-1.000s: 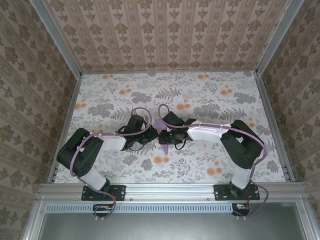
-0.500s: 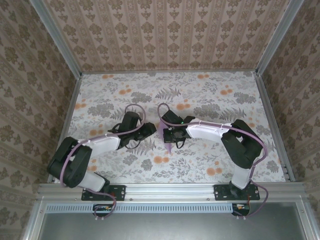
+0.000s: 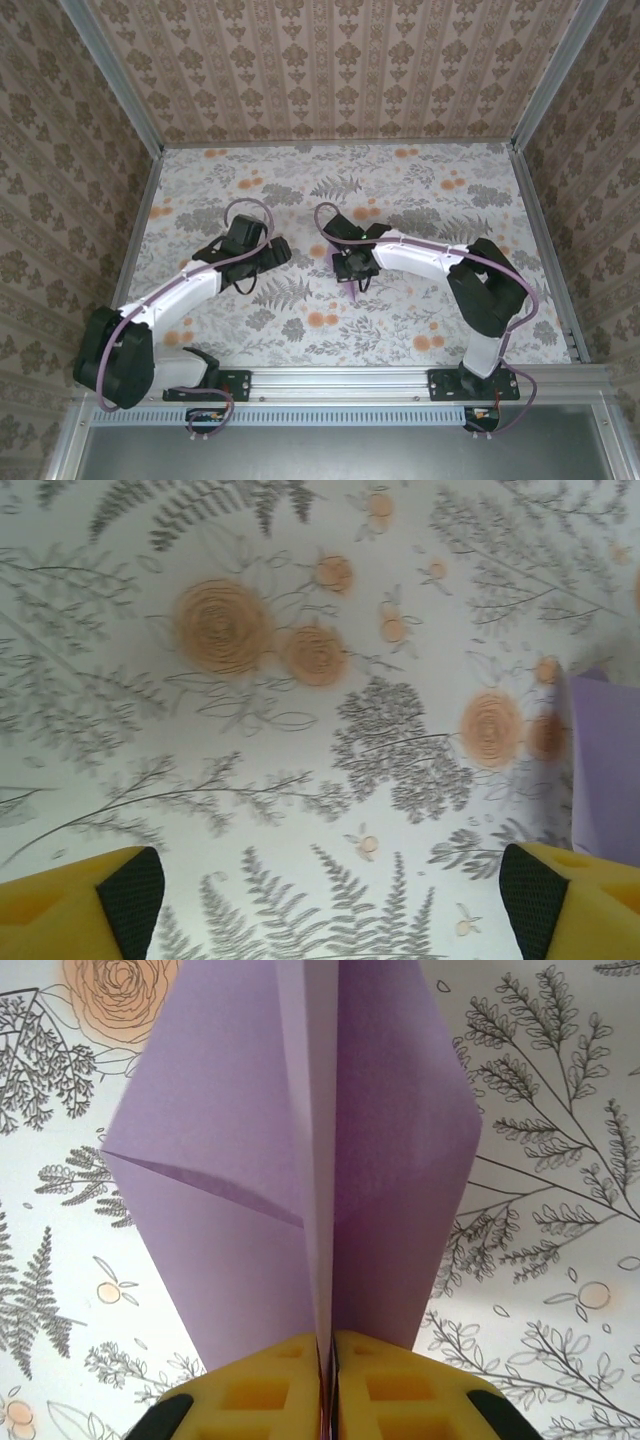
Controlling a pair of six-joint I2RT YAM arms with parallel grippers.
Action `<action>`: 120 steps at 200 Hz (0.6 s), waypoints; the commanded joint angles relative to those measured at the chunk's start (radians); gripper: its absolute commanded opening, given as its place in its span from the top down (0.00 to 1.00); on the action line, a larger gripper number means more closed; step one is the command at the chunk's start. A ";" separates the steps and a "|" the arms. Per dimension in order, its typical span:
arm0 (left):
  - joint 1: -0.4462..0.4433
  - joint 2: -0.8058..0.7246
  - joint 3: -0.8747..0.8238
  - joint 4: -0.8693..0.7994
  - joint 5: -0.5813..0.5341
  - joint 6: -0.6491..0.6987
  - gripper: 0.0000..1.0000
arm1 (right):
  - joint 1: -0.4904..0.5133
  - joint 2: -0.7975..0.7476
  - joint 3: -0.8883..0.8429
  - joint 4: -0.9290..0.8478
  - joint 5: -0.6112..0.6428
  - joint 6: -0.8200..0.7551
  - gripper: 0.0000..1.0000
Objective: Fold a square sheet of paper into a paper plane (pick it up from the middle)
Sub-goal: Move the paper plane to the top-center of the table.
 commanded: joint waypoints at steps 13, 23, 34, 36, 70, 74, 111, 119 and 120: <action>0.016 -0.029 -0.015 -0.069 -0.051 0.024 0.00 | -0.007 0.058 0.030 -0.032 0.014 -0.002 0.82; 0.017 -0.030 -0.018 -0.070 -0.052 0.026 0.00 | -0.008 0.065 0.031 -0.028 0.010 0.002 0.80; 0.019 -0.032 -0.021 -0.072 -0.052 0.026 0.00 | -0.010 0.071 0.028 -0.022 0.003 0.012 0.78; 0.019 -0.033 -0.020 -0.073 -0.051 0.026 0.00 | -0.010 0.071 0.026 -0.019 0.001 0.014 0.78; 0.024 -0.034 -0.024 -0.075 -0.052 0.025 0.00 | -0.012 0.089 0.011 -0.002 -0.002 0.035 0.76; 0.025 -0.035 -0.026 -0.075 -0.050 0.024 0.00 | -0.011 0.092 0.011 -0.001 -0.002 0.037 0.76; 0.027 -0.035 -0.034 -0.073 -0.044 0.019 0.00 | -0.012 0.120 -0.003 0.012 -0.002 0.048 0.76; 0.029 -0.035 -0.036 -0.070 -0.044 0.019 0.00 | -0.011 0.127 -0.006 0.017 -0.002 0.051 0.76; 0.030 -0.035 -0.036 -0.070 -0.044 0.019 0.00 | -0.011 0.129 -0.007 0.018 -0.002 0.051 0.76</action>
